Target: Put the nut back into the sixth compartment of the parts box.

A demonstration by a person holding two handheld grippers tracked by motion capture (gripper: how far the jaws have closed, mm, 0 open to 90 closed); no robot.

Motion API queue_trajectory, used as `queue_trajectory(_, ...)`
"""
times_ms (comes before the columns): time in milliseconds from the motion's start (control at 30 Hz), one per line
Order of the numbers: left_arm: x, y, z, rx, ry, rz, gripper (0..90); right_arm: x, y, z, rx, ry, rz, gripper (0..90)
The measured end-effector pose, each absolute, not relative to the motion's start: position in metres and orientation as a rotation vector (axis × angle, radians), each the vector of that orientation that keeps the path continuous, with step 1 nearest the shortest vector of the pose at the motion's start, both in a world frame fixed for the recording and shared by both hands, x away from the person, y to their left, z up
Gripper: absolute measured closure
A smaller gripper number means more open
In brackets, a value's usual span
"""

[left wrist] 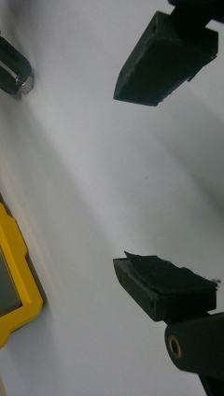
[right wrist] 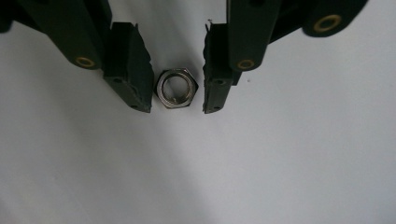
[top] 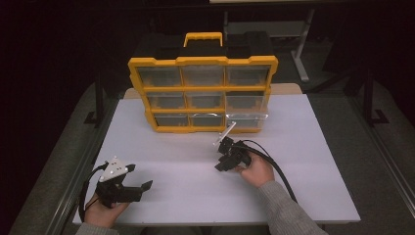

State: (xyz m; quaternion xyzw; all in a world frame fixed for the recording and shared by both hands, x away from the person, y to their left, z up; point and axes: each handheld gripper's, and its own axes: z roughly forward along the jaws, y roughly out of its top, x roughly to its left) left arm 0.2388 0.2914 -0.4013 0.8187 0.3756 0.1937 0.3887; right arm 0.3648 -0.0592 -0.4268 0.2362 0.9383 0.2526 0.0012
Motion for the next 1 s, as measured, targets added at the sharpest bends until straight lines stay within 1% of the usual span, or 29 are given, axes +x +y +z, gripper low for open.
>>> queue_trajectory(33, 0.2388, 0.2914, -0.4012, 2.082, 0.955, 0.493, 15.6, 0.3644, -0.0587, -0.4269, 0.733, 2.942, 0.783, 65.3)
queue_trajectory(267, 0.2387, 0.2912, -0.4011, 2.083, 0.954, 0.493, 15.6, 0.3637, -0.0570, -0.4276, 0.711, 2.933, 0.743, 66.6)
queue_trajectory(333, 0.2387, 0.2911, -0.4009, 2.086, 0.954, 0.493, 15.6, 0.3627, -0.0563, -0.4275, 0.704, 2.924, 0.733, 68.4)
queue_trajectory(1000, 0.2385, 0.2905, -0.4015, 2.081, 0.959, 0.489, 15.6, 0.3650, -0.0603, -0.4240, 0.697, 2.978, 0.803, 69.0)
